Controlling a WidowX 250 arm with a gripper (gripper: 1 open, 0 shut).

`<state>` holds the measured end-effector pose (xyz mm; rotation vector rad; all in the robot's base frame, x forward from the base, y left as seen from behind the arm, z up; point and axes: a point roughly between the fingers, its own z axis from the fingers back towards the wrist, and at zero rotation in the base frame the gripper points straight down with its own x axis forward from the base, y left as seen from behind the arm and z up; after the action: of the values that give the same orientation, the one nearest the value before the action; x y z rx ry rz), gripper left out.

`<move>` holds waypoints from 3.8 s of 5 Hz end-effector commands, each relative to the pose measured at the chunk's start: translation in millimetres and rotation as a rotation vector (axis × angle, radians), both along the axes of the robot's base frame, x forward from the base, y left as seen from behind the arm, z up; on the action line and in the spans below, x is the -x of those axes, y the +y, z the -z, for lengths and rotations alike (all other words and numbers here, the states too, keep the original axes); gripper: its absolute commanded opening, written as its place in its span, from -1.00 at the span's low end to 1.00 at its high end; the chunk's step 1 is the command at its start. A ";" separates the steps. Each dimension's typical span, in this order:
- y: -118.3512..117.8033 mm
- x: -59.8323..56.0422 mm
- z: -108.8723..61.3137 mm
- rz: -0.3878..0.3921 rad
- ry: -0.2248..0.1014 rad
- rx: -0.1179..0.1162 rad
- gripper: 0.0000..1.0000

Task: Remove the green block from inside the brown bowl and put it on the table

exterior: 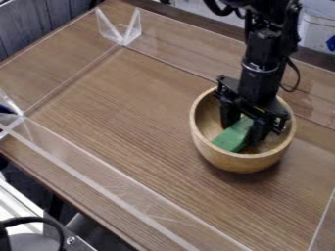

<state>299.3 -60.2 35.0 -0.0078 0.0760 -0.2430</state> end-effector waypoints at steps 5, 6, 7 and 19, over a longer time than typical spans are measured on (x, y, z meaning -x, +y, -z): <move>5.7 -5.5 -52.2 -0.008 -0.094 0.035 -1.00; 6.9 -4.9 -57.8 -0.010 -0.098 0.038 -1.00; 14.9 -6.8 -82.0 -0.026 -0.140 0.046 -1.00; 108.5 -32.7 -112.3 -0.140 -0.178 0.084 -1.00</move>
<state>322.9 45.8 126.6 -0.0921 -0.0383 -0.1049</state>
